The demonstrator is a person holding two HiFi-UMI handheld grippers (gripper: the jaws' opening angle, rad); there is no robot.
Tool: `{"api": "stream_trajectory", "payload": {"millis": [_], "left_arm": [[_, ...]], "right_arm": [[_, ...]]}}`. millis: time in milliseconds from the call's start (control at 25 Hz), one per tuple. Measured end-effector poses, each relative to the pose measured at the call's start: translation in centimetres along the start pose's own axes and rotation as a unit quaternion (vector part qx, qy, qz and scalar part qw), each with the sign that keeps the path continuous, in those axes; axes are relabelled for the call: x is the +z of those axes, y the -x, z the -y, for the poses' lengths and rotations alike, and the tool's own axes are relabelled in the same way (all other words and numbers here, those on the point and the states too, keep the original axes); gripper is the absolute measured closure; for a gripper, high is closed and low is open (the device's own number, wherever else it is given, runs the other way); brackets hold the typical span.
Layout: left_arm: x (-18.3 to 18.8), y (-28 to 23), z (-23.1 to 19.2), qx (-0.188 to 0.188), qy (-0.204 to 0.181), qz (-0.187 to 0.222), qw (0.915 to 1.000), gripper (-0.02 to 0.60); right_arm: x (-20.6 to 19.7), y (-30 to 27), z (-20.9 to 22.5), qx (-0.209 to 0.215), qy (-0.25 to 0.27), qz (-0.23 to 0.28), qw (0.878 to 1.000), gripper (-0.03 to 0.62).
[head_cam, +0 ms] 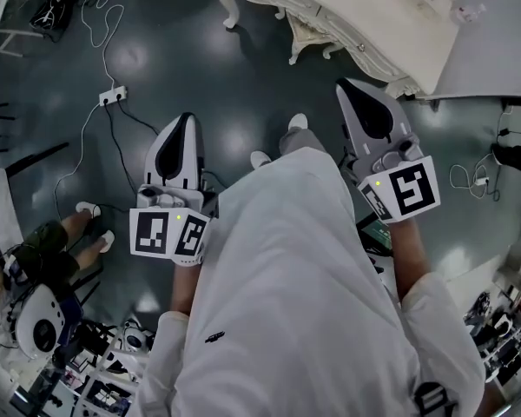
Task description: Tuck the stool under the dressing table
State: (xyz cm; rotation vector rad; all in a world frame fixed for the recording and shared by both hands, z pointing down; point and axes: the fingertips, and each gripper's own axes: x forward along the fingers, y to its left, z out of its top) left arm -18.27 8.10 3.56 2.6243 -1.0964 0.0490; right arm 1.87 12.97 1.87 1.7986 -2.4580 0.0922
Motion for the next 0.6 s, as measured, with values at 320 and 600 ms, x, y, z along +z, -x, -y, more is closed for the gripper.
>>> {"api": "stream_trajectory", "payload": {"millis": [320,600], "left_arm": [[0.12,0.06,0.25,0.000,0.002,-0.003,1.0000,0.573],[-0.51,0.39,0.10,0.001,0.000,-0.007,1.0000,0.574]], "right_arm": [[0.47,0.27,0.50,0.007,-0.049,0.014,0.999,0.582],[0.06,0.09,0.09,0.011,-0.045,0.015,0.999,0.582]]}}
